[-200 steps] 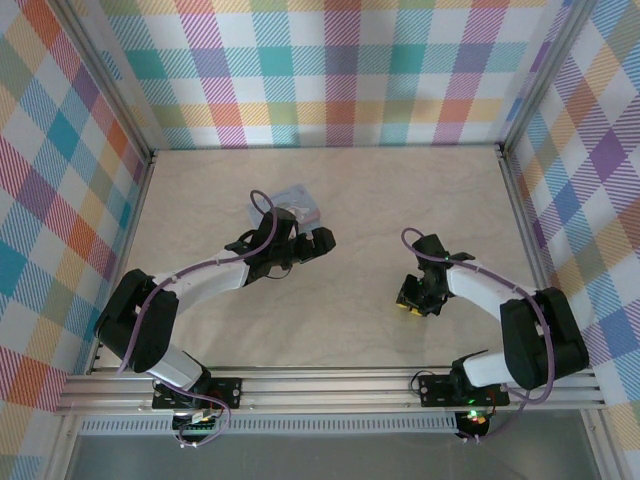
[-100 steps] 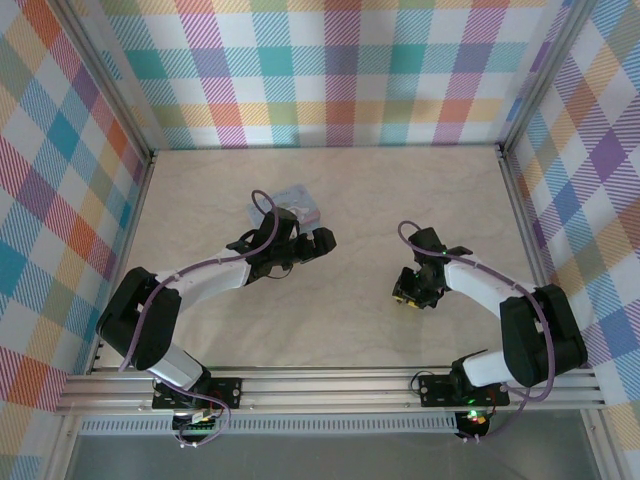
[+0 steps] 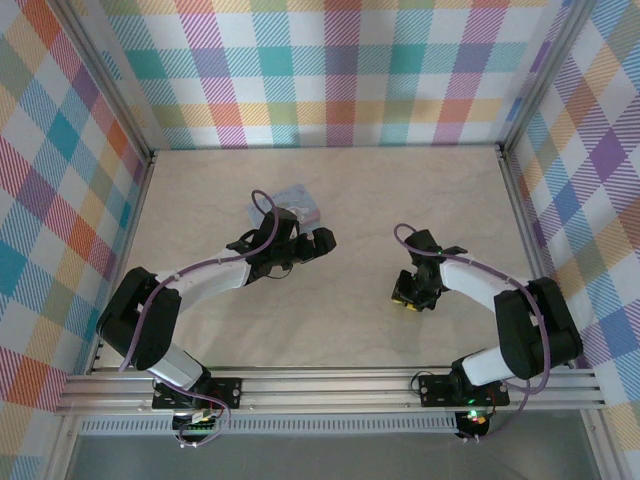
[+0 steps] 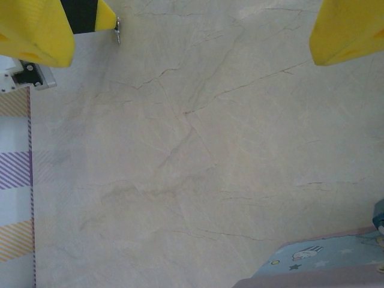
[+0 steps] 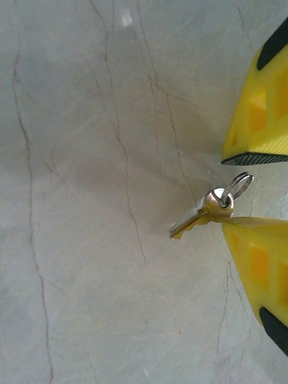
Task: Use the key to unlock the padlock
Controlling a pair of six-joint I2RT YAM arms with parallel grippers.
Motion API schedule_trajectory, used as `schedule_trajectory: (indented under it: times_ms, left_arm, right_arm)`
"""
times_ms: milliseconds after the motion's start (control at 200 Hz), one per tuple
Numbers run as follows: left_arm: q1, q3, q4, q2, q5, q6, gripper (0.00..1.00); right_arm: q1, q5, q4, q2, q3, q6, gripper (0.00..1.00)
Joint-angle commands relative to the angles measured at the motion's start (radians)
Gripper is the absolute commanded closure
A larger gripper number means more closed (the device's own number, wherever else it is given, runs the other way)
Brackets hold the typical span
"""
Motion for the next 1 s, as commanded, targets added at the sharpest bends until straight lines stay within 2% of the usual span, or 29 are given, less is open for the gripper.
schedule_trajectory:
  times_ms: [0, 380, 495, 720, 920, 995]
  left_arm:
    - [-0.012, 0.027, -0.006, 0.009, 0.007, 0.006, 0.0]
    - [-0.012, 0.032, -0.022, 0.001, -0.004, 0.016, 0.0]
    - [-0.011, 0.033, -0.02, -0.009, -0.005, 0.015, 0.0]
    - [0.003, 0.019, 0.029, -0.058, 0.021, 0.005, 0.0]
    - [0.007, 0.022, 0.116, -0.109, 0.093, 0.034, 0.01]
    - [0.006, 0.038, 0.142, -0.113, 0.133, 0.053, 0.05]
  right_arm:
    - [0.012, -0.007, 0.002, 0.017, 0.011, 0.016, 0.72]
    - [0.026, 0.008, 0.008, 0.005, 0.009, 0.023, 0.95]
    - [0.028, 0.012, 0.016, -0.017, 0.004, 0.021, 1.0]
    - [0.029, -0.031, 0.146, -0.124, -0.049, 0.039, 1.0]
    - [0.041, -0.094, 0.372, -0.266, -0.099, 0.037, 1.0]
    - [0.05, -0.104, 0.471, -0.317, -0.114, 0.029, 1.0]
